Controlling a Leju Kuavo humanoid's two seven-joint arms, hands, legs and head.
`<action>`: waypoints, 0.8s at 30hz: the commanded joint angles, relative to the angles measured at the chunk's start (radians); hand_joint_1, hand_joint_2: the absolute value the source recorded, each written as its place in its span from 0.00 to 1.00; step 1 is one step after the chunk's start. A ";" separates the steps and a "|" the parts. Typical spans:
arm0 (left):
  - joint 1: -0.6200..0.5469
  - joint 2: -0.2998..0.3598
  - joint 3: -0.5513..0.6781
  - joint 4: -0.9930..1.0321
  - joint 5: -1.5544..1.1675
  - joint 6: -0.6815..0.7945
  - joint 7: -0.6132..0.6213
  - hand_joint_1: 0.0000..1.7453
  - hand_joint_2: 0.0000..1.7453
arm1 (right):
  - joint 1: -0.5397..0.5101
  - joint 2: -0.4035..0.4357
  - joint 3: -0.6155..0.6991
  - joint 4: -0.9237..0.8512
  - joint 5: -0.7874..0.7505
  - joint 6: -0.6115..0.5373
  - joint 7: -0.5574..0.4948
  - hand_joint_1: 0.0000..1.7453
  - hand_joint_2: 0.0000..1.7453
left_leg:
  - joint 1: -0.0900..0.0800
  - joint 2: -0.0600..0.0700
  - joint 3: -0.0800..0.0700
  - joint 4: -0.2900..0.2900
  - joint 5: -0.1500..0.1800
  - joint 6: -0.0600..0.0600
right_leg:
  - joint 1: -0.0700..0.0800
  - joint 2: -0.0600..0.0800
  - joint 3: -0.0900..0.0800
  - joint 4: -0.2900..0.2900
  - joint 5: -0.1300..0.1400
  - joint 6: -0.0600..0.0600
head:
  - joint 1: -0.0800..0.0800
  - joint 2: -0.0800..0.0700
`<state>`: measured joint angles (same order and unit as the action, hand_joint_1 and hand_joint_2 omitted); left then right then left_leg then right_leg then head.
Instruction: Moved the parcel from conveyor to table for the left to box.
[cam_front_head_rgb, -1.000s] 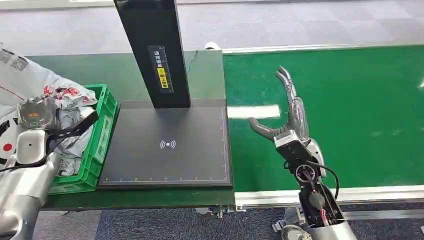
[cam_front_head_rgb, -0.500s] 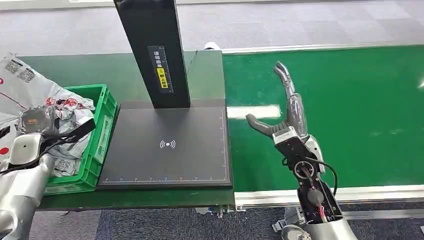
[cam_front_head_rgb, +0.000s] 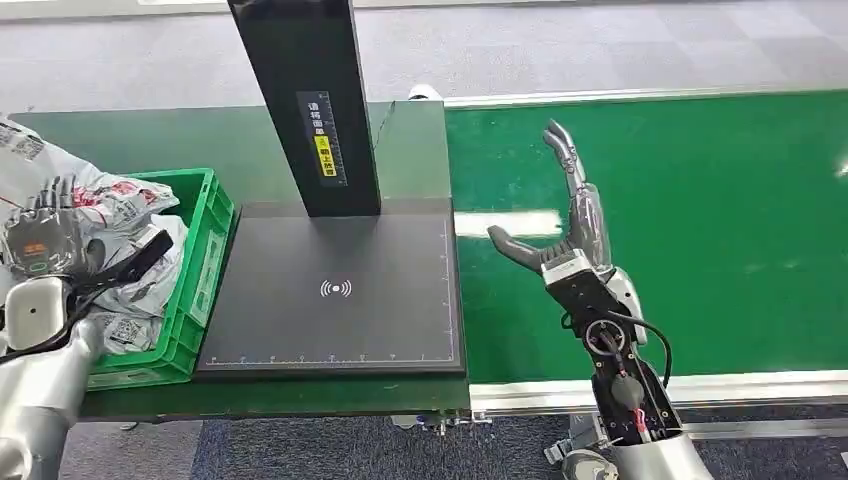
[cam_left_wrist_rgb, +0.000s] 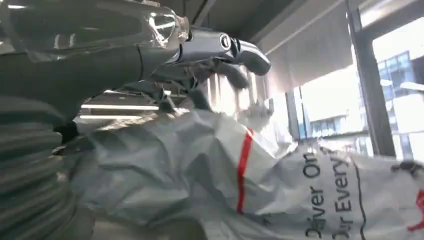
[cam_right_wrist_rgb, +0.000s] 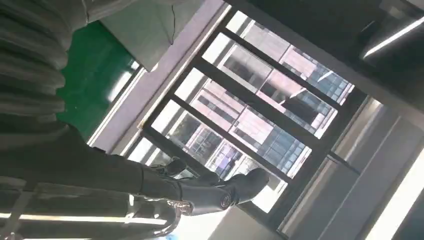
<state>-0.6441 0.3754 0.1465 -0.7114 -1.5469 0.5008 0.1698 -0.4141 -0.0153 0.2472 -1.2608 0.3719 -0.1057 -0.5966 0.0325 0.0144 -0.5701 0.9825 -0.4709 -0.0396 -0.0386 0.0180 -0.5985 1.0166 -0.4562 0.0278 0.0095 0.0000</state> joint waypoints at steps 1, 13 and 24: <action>0.018 -0.044 0.066 -0.070 0.010 0.061 -0.030 0.00 1.00 | -0.026 0.005 0.001 0.055 -0.001 -0.008 0.004 0.00 1.00 | 0.000 -0.003 0.002 -0.001 0.001 0.003 | 0.001 -0.003 0.003 -0.002 0.000 -0.004 | 0.000 0.000; 0.146 -0.271 0.469 -0.650 0.268 0.197 -0.662 0.00 1.00 | -0.040 0.015 0.031 0.096 -0.021 -0.036 -0.021 0.00 1.00 | 0.001 -0.002 0.000 0.000 0.000 0.003 | 0.001 -0.003 0.001 -0.002 0.000 -0.002 | 0.000 0.000; 0.154 -0.351 0.350 -0.751 0.721 0.197 -0.868 0.00 1.00 | -0.061 0.011 0.056 0.151 -0.060 -0.054 -0.028 0.00 1.00 | 0.000 -0.007 0.001 -0.001 0.001 0.004 | 0.001 -0.007 0.003 -0.003 0.000 -0.003 | 0.000 0.000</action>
<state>-0.5079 0.1358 0.5425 -1.3432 -0.9600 0.6989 -0.6714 -0.4220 0.0004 0.2629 -1.2226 0.3323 -0.1518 -0.6268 0.0326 0.0114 -0.5700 0.9826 -0.4709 -0.0397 -0.0386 0.0153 -0.5978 1.0164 -0.4563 0.0278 0.0092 0.0000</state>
